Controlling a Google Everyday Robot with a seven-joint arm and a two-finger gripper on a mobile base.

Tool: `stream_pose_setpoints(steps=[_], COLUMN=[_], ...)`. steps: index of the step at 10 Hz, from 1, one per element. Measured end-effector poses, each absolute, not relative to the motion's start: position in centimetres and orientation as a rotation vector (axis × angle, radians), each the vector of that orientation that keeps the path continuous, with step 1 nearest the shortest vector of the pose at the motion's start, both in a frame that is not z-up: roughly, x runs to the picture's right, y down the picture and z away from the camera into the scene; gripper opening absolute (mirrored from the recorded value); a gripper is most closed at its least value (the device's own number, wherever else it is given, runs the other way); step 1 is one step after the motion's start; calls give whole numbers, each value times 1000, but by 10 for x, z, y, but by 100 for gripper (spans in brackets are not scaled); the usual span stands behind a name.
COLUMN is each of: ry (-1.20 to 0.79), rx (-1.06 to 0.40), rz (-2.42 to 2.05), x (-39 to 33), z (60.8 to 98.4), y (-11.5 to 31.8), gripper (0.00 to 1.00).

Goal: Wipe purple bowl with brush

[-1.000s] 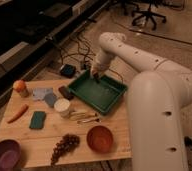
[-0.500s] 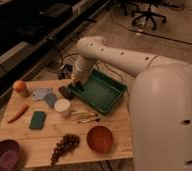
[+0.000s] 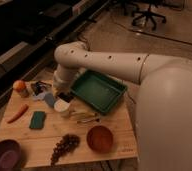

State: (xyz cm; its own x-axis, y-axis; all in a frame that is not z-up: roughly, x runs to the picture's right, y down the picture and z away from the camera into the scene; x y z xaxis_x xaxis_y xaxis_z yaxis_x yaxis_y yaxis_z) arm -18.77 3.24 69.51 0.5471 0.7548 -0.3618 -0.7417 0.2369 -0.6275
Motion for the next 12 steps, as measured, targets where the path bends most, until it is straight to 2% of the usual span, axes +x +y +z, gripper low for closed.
stream_pose_setpoints(steps=[8,12], ry=[-62,-208], rx=[-865,-925], rz=[969,786], x=[-199,-245], z=[687,644], y=[38,67], gripper=[0,0])
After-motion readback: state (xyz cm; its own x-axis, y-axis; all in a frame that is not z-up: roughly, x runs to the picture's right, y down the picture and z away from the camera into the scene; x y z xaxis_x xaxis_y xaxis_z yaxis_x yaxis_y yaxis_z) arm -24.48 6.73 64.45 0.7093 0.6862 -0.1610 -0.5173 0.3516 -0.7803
